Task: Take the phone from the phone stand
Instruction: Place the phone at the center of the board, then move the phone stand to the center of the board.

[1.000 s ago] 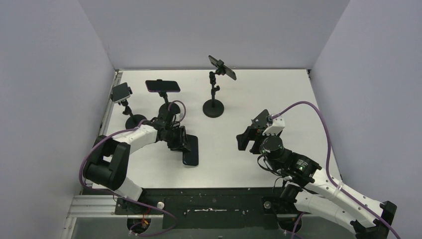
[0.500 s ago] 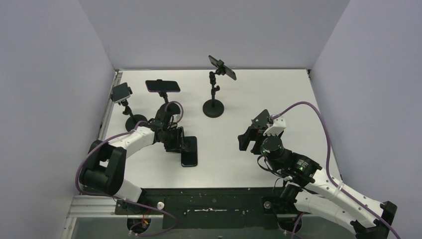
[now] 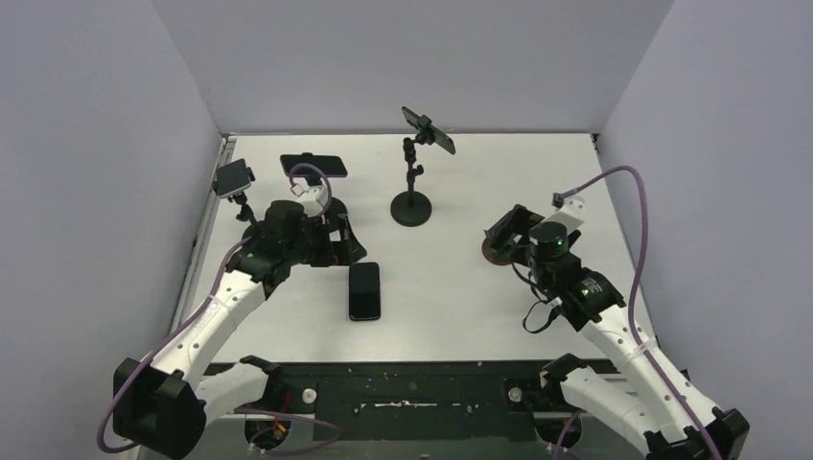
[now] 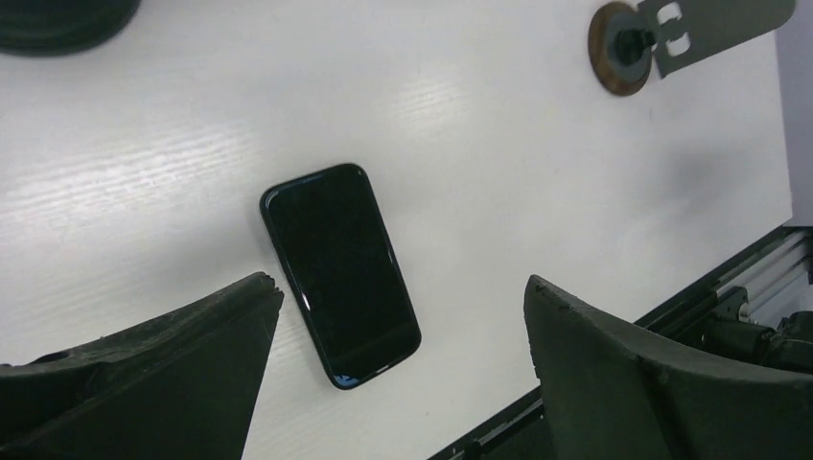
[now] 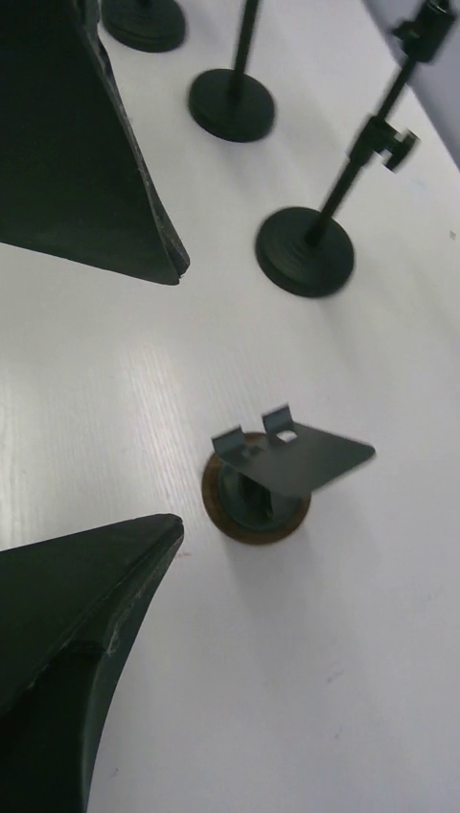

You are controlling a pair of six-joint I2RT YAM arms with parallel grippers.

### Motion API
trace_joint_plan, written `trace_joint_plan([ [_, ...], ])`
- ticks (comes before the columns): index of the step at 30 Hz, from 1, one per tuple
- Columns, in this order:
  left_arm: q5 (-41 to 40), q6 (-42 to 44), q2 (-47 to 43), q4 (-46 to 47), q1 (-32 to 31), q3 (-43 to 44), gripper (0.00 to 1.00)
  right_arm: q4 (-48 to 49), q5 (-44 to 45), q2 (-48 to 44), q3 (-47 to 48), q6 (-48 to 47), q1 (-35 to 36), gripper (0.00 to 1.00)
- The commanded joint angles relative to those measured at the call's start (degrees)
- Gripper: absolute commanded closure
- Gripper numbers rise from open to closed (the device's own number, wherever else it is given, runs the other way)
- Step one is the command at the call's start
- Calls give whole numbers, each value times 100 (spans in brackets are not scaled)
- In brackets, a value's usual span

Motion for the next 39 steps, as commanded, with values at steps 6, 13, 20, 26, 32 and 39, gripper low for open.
trace_joint_plan([
  [6,-635,34,-1085,1306,-110,-635,3,1902,-2454,106,-1222,264,-2730,17],
  [13,-1215,66,-1688,1614,-500,-1047,3,3046,-2741,952,-1284,207,-2829,30],
  [20,-1129,172,-1701,1651,-597,-1034,3,3451,-2892,1777,-1207,25,-2892,48],
  [26,-1067,215,-1668,1739,-660,-1030,3,3869,-3023,1950,-1330,-8,-2913,61],
  [32,-994,216,-1587,1768,-676,-1016,3,3987,-2930,2105,-1290,-68,-2964,81],
  [39,-991,214,-1648,1783,-719,-1021,4,3766,-2418,1921,-936,-230,-3227,100],
])
